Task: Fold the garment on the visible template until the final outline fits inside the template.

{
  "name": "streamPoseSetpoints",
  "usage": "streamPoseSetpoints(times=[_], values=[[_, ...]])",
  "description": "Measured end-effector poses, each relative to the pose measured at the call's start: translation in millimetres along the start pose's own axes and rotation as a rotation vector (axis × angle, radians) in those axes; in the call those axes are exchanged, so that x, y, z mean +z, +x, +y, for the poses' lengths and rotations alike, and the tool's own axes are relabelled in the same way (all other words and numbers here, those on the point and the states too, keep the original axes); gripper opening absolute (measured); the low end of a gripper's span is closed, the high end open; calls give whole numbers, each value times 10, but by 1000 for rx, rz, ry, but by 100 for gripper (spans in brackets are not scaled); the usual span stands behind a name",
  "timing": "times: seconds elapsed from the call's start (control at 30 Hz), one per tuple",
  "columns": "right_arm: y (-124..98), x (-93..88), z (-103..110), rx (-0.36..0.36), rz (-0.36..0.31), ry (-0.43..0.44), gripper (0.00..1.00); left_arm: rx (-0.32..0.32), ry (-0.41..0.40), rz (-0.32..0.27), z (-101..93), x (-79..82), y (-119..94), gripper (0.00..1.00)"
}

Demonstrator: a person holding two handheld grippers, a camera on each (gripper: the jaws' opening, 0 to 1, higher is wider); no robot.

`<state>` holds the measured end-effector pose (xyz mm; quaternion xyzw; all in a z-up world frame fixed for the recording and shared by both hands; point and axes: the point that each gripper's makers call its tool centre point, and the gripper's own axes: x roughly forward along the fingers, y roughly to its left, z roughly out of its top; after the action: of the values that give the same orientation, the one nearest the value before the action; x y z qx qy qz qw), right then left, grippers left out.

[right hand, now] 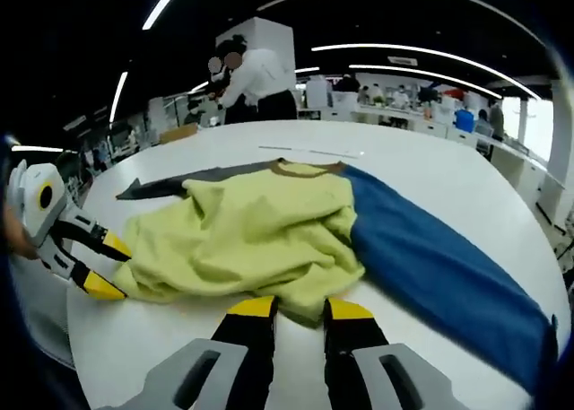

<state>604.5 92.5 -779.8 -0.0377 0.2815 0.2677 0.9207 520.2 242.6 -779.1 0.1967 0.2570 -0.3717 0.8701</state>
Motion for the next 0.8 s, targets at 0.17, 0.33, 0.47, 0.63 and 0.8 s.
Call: streamPoseSetpoints(times=[0.17, 0.33, 0.47, 0.63, 0.8], values=[[-6, 27, -42, -15, -11, 16, 5, 13, -4, 29, 48, -26, -1, 9], [-5, 28, -45, -11, -7, 9, 1, 21, -31, 22, 102, -32, -25, 0], [-23, 53, -29, -8, -9, 15, 0, 18, -60, 12, 118, -37, -66, 0], [-98, 187, -21, 3, -34, 3, 0, 3, -101, -33, 151, 76, -188, 0], [-169, 330, -53, 5, -54, 2, 0, -9, -159, -78, 224, 200, -315, 0]])
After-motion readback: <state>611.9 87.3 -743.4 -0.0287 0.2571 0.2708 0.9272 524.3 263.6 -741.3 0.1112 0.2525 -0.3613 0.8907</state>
